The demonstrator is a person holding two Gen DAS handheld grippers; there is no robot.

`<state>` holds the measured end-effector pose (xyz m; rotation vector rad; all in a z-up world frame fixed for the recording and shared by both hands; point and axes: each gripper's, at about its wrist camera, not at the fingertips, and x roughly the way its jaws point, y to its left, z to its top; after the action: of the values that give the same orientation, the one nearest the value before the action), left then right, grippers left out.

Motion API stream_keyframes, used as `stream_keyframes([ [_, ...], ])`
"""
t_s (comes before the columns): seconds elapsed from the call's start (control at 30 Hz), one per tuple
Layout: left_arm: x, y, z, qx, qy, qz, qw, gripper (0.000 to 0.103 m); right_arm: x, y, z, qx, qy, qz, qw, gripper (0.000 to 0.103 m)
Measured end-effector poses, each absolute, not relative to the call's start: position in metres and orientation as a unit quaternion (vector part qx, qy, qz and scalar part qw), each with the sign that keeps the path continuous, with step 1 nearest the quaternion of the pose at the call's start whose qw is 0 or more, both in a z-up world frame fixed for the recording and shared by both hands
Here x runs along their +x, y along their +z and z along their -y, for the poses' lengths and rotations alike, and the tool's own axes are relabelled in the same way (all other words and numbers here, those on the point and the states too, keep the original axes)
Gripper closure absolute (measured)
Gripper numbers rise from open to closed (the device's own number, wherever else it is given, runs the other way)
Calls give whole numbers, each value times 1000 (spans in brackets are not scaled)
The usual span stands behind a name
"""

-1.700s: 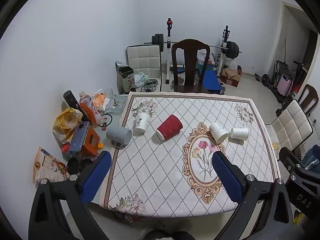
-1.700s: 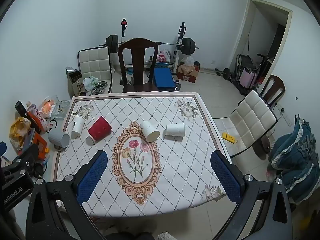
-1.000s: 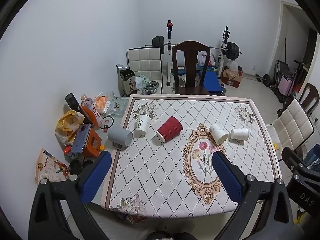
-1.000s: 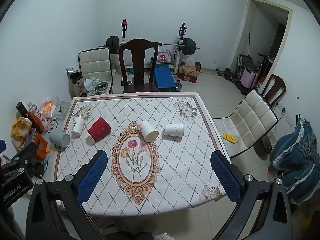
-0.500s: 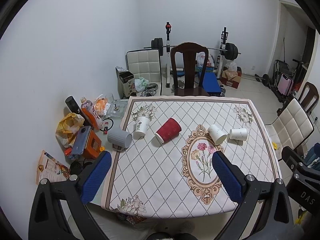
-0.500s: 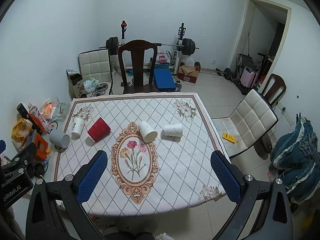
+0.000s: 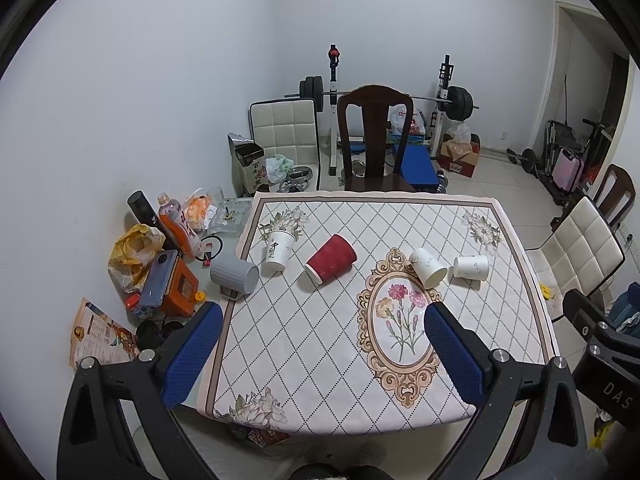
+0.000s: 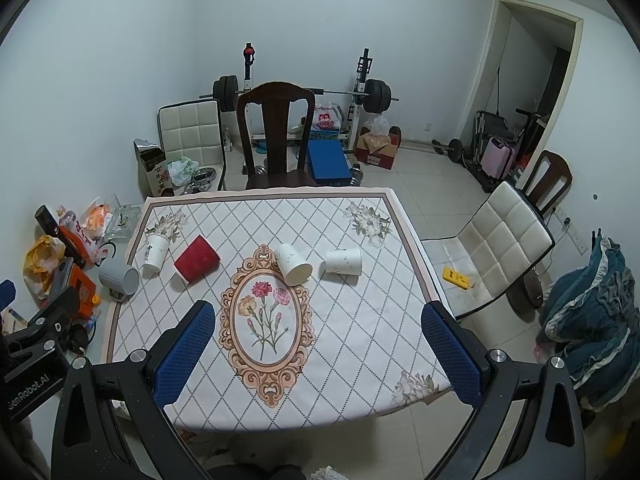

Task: Flip cup upright

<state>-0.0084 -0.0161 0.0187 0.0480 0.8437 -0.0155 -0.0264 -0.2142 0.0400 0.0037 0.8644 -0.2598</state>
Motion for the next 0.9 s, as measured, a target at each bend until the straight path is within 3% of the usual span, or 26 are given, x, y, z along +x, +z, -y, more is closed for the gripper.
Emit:
stream_keyframes([
  [0.9, -17, 16, 17, 21, -3, -406, 913, 0, -29, 47, 217, 1, -122, -415, 901, 0],
])
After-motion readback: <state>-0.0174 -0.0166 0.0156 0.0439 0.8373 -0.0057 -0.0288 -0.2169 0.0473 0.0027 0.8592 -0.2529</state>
